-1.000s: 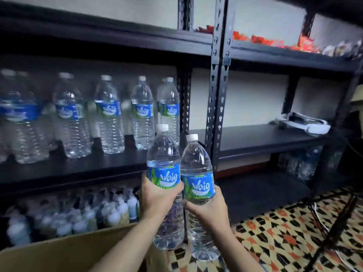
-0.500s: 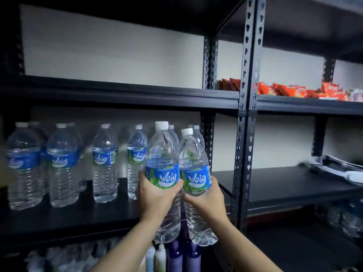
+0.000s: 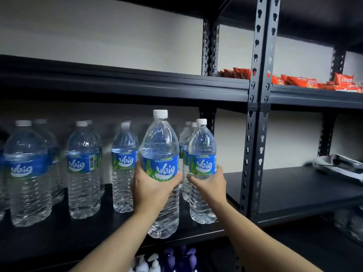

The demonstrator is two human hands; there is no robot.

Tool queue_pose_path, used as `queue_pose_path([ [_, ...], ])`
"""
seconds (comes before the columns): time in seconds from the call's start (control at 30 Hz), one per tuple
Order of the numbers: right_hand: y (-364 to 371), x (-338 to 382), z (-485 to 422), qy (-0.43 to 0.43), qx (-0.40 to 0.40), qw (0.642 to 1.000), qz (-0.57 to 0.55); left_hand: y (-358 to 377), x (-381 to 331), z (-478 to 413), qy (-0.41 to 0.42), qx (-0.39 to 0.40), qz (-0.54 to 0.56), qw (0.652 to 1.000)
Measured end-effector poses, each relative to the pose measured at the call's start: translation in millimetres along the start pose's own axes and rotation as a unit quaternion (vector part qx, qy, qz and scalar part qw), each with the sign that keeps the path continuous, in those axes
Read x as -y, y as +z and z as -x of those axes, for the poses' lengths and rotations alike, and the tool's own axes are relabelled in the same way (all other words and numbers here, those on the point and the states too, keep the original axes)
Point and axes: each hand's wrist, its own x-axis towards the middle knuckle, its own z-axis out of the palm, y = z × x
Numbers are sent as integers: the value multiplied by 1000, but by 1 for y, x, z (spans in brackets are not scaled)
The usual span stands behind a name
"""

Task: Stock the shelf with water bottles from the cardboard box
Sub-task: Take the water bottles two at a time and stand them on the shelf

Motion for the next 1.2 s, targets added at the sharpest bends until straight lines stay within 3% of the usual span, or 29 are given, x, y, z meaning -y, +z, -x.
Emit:
queue_pose_path([
  [0.63,18,-52,-31,-18,77,993,-87,7,28,-11,-13,11,-22,1000],
  [1.2,17,-71,-47,-3,168,984,-64,22,27,-8,-10,15,-40,999],
])
